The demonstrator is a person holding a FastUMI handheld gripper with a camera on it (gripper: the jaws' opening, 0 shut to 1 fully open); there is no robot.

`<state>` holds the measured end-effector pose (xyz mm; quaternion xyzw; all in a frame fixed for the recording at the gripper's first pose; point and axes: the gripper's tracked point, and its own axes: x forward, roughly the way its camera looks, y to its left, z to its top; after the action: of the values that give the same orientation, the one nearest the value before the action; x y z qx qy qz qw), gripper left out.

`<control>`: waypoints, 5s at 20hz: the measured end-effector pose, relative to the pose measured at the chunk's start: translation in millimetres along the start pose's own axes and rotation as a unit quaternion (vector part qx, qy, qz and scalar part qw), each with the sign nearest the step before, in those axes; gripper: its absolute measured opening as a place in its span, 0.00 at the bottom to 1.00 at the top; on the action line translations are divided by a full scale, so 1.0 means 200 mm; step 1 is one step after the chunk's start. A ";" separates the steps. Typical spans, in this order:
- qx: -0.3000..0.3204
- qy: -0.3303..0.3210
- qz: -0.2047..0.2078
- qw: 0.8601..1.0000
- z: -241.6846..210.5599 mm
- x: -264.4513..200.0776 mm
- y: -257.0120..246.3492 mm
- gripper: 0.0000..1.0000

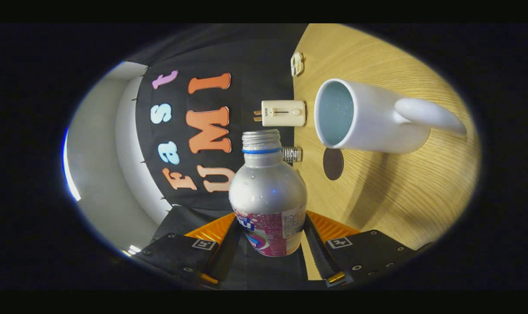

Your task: Take the bottle from table, then pour the juice into the cup, finally place the bottle on the coaster

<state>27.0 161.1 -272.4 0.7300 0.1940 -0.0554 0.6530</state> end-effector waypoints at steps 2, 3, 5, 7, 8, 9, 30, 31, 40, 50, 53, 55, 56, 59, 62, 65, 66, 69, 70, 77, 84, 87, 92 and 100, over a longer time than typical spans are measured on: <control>0.016 -0.004 0.007 1.000 0.02 0.00 0.02 0.77; 0.025 -0.007 0.011 1.000 0.03 0.00 0.02 0.77; 0.042 -0.015 0.019 0.999 0.04 0.01 0.03 0.77; 0.054 -0.018 0.026 0.998 0.04 0.01 0.03 0.77; 0.056 -0.017 0.026 0.998 0.03 0.02 0.03 0.77; 0.060 -0.016 0.026 0.998 0.03 0.03 0.02 0.77; 0.164 -0.016 0.077 0.983 0.02 0.02 0.20 0.77; 0.168 -0.016 0.079 0.983 0.02 0.02 0.20 0.77; 0.179 -0.011 0.089 0.980 0.06 -0.04 0.23 0.77; 0.212 -0.010 0.105 0.972 0.11 -0.04 0.29 0.77; 0.219 -0.009 0.105 0.970 0.12 -0.04 0.27 0.77; 0.225 -0.009 0.105 0.969 0.12 -0.05 0.28 0.77; 0.226 -0.008 0.105 0.968 0.13 -0.05 0.28 0.77; 0.236 -0.010 0.108 0.966 0.14 -0.07 0.28 0.77; 0.243 -0.006 0.109 0.964 0.15 -0.08 0.29 0.77; 0.250 0.000 0.108 0.962 0.13 -0.07 0.29 0.77; 0.252 0.002 0.109 0.962 0.13 -0.07 0.30 0.77; 0.257 0.006 0.110 0.960 0.13 -0.07 0.30 0.77; 0.258 0.007 0.111 0.960 0.13 -0.07 0.32 0.77; 0.267 0.009 0.112 0.957 0.13 -0.07 0.31 0.77; 0.289 0.013 0.122 0.949 0.15 -0.09 0.33 0.77; 0.293 0.013 0.127 0.947 0.16 -0.09 0.34 0.77; 0.302 0.018 0.135 0.944 0.18 -0.11 0.36 0.77; 0.273 0.010 0.095 0.957 0.21 -0.11 0.25 0.77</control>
<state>31.9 112.0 -225.4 0.8962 0.1080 -0.0369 0.4288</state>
